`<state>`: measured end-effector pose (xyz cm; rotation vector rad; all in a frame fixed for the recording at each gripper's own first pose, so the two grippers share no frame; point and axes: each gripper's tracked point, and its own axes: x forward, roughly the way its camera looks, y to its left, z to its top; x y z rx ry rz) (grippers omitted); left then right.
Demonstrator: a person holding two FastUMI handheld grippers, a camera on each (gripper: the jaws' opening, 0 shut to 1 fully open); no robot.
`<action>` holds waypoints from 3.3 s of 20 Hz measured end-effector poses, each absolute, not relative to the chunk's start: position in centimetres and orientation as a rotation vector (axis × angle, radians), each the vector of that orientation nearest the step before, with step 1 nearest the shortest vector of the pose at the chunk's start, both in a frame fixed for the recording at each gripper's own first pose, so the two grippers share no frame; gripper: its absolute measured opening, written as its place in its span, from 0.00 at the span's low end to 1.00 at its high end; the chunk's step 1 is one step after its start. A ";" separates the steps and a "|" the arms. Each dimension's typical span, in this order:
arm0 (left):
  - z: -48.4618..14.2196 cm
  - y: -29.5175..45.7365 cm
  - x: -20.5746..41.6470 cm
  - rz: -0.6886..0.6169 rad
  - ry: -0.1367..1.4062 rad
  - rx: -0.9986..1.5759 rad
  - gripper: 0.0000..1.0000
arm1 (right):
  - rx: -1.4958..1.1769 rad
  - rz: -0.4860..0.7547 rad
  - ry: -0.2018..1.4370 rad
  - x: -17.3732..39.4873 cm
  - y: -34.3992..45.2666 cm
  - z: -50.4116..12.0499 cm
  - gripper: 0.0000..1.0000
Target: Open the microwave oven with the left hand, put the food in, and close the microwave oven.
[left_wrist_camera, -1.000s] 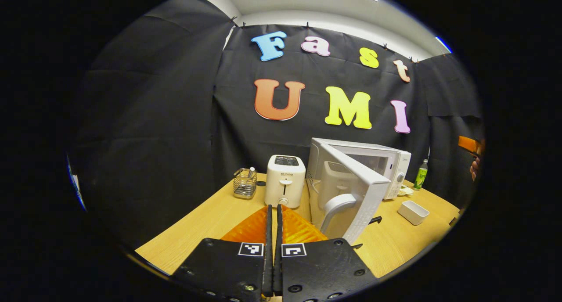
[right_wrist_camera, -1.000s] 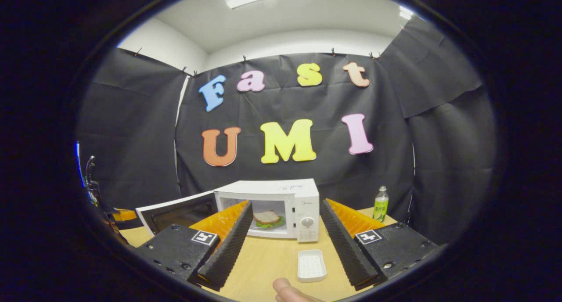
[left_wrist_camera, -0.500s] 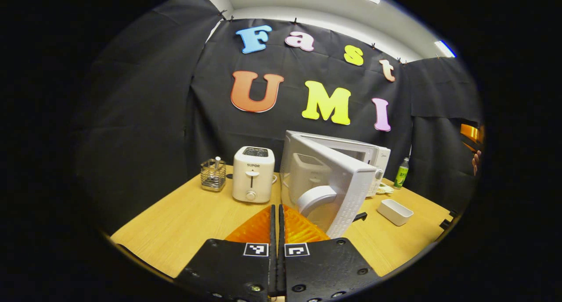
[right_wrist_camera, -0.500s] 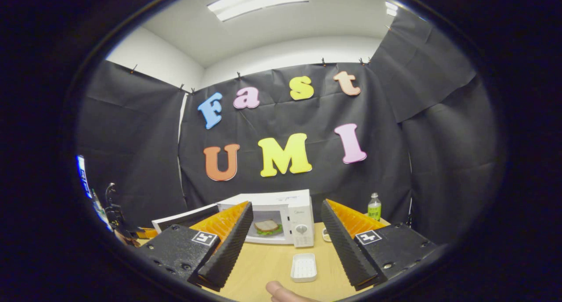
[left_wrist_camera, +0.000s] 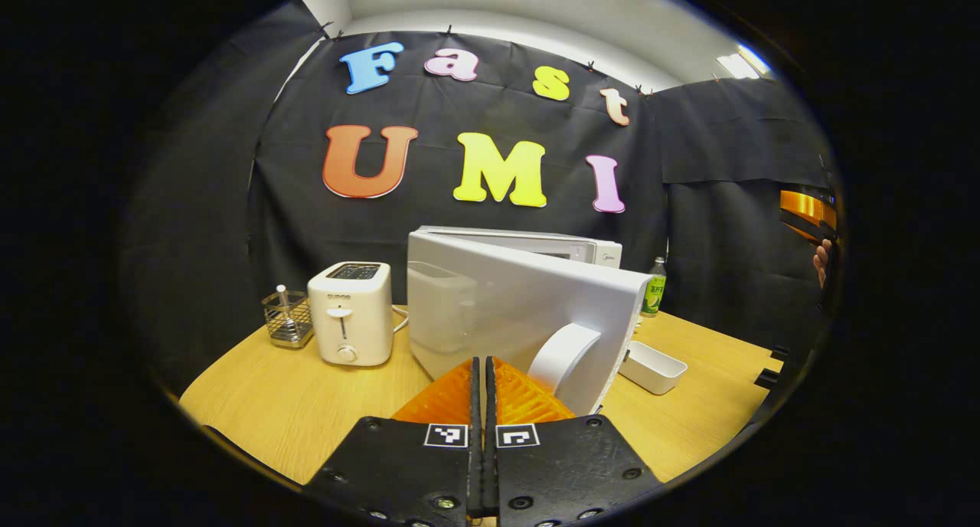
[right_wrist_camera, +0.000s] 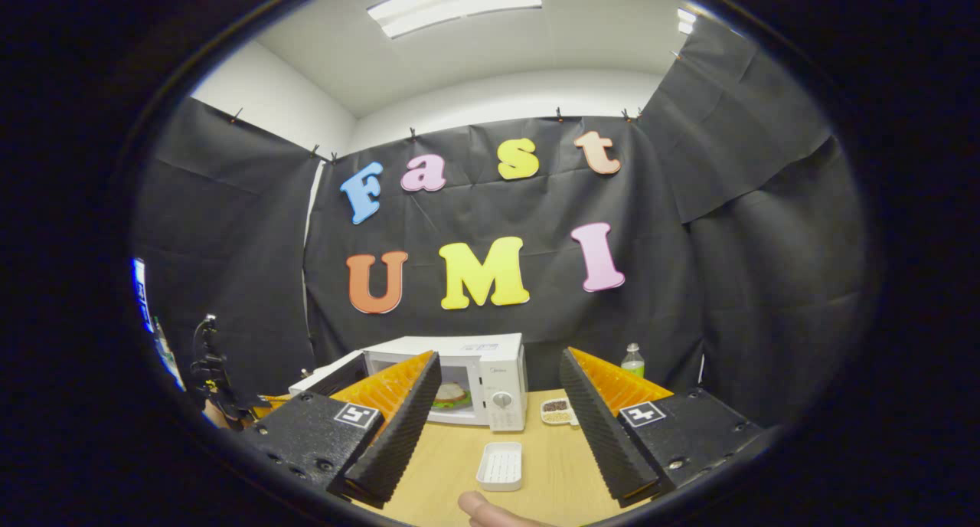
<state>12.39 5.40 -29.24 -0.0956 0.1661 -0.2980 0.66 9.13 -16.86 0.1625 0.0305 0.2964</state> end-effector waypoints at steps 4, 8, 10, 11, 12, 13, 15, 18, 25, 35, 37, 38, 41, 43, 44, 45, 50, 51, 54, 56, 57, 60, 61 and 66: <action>-29.0 1.5 15.3 -0.363 0.148 -0.133 0.00 | 0.192 0.240 -0.012 2.2 7.4 -16.8 0.99; -29.5 -2.0 17.8 -0.395 0.165 -0.117 0.00 | 0.202 0.265 -0.004 3.4 7.6 -17.8 0.99; -29.5 -3.5 18.9 -0.414 0.170 -0.105 0.00 | 0.206 0.268 0.002 4.2 7.2 -18.3 0.99; -29.5 -4.1 19.6 -0.418 0.173 -0.099 0.00 | 0.208 0.265 0.006 4.7 6.9 -18.8 0.99; -29.6 -4.5 20.2 -0.416 0.172 -0.093 0.00 | 0.208 0.260 0.010 5.3 6.6 -19.1 0.99; -29.5 -5.0 21.0 -0.414 0.170 -0.086 0.00 | 0.208 0.255 0.014 6.0 6.5 -19.6 0.99; -29.9 -6.0 22.6 -0.410 0.180 -0.071 0.00 | 0.203 0.246 0.028 7.3 6.2 -20.4 0.99; -29.9 -7.1 24.9 -0.398 0.182 -0.060 0.00 | 0.189 0.243 0.043 8.8 5.6 -21.6 0.99; -30.8 -9.5 30.2 -0.380 0.205 -0.058 0.00 | 0.206 0.248 0.106 12.0 4.7 -24.9 0.92; -31.9 -10.5 33.6 -0.336 0.216 -0.048 0.00 | 0.203 0.247 0.125 13.1 3.9 -26.5 0.91; -31.7 -10.4 33.9 -0.326 0.202 -0.033 0.00 | 0.204 0.239 0.145 13.0 3.7 -27.1 0.91; -31.9 -10.4 34.0 -0.322 0.197 -0.027 0.00 | 0.204 0.237 0.156 12.9 3.9 -27.2 0.91; -32.6 -10.2 34.7 -0.319 0.202 -0.022 0.00 | 0.203 0.222 0.180 12.0 4.1 -27.0 0.99; -32.8 -10.6 35.0 -0.333 0.186 -0.029 0.07 | 0.188 0.213 0.190 11.1 4.2 -26.4 0.99; -32.3 -10.4 34.8 -0.330 0.171 -0.033 0.00 | 0.181 0.208 0.189 10.7 4.3 -25.8 0.99; -32.4 -10.5 34.7 -0.325 0.178 -0.029 0.00 | 0.176 0.202 0.185 10.0 4.2 -25.2 0.99; -34.0 -9.4 32.7 -0.233 0.246 0.078 0.00 | 0.155 0.155 0.164 7.0 3.9 -23.0 0.92; -34.1 -9.4 31.7 -0.225 0.247 0.068 0.00 | 0.152 0.148 0.160 6.4 4.0 -22.6 0.91; -34.6 -9.0 28.3 -0.197 0.282 0.007 0.00 | 0.148 0.163 0.159 4.8 5.2 -21.8 0.92; -34.2 -8.6 25.2 -0.190 0.311 -0.030 0.00 | 0.139 0.156 0.162 4.1 5.1 -21.5 0.91; -34.3 -8.8 24.1 -0.200 0.327 -0.059 0.33 | 0.139 0.155 0.160 3.6 5.2 -21.2 0.92; -32.1 -7.2 20.5 -0.154 0.314 -0.074 0.98 | 0.143 0.154 0.153 2.1 5.4 -20.3 0.91; -31.4 -6.8 19.5 -0.142 0.313 -0.076 0.97 | 0.145 0.150 0.146 1.6 5.3 -20.0 0.92; -25.4 -4.3 14.7 -0.079 0.239 -0.072 0.96 | 0.119 0.130 0.107 -0.4 5.2 -17.7 0.91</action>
